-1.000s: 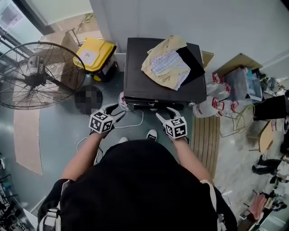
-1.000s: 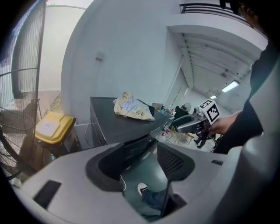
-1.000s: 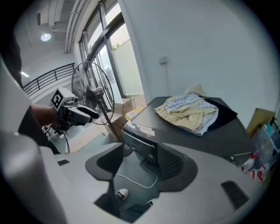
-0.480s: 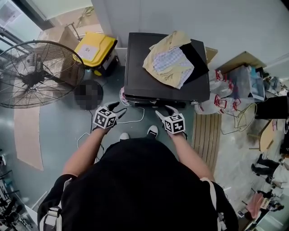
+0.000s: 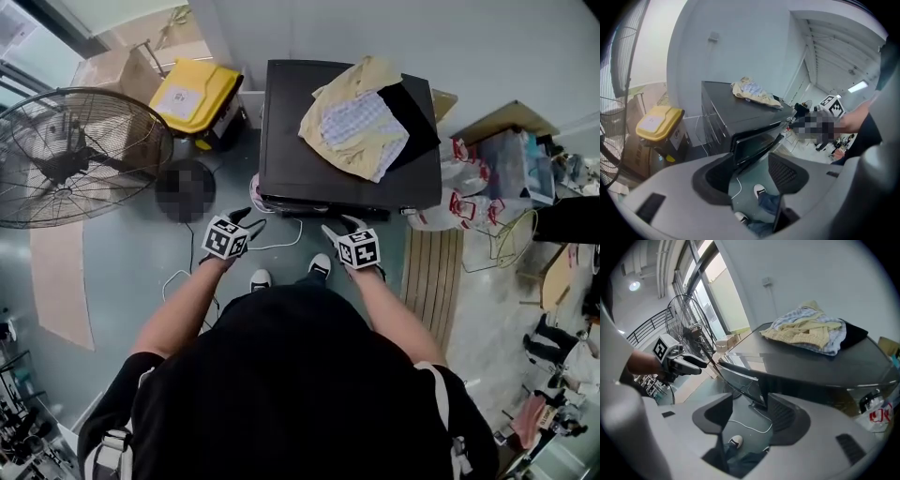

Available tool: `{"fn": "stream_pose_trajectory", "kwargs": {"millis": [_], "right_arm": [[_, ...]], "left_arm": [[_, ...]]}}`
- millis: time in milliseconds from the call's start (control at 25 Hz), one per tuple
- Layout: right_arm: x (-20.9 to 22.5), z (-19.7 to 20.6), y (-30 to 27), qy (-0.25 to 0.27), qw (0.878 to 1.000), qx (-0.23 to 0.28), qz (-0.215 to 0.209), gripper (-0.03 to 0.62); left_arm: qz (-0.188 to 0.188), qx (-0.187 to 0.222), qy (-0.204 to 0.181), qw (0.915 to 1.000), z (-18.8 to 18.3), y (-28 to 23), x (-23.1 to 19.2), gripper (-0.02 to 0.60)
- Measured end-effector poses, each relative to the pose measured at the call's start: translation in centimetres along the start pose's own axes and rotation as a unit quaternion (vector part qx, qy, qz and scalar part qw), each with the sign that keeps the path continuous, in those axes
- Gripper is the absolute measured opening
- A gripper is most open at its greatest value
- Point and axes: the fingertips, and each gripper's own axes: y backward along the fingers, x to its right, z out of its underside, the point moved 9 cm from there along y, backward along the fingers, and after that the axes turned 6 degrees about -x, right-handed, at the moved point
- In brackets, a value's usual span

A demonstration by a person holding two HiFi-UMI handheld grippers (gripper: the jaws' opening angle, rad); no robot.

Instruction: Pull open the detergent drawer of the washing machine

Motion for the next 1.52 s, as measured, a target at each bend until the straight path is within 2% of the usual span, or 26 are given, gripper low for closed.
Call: {"fn": "stream_pose_trajectory", "kwargs": {"millis": [480,1320,1520], "right_arm": [[0.5,-0.8,-3.3,0.017,1.000,-0.017,-0.004,0.227],[0.6,-1.7,-4.9,0.009,1.000,-0.017,-0.012,0.196],[0.7,-1.7,-5.0,0.009,1.000,-0.017,-0.008,0.187]], "left_arm": [[0.000,-0.021,-0.003,0.9998,-0.4,-3.5,-2.0,0.229],[-0.006,-0.040,-0.010,0.9991,-1.9,-6.0,-1.5,0.187],[-0.015,-0.045,-0.010,0.9988,-1.9,-6.3,-1.8,0.156]]}}
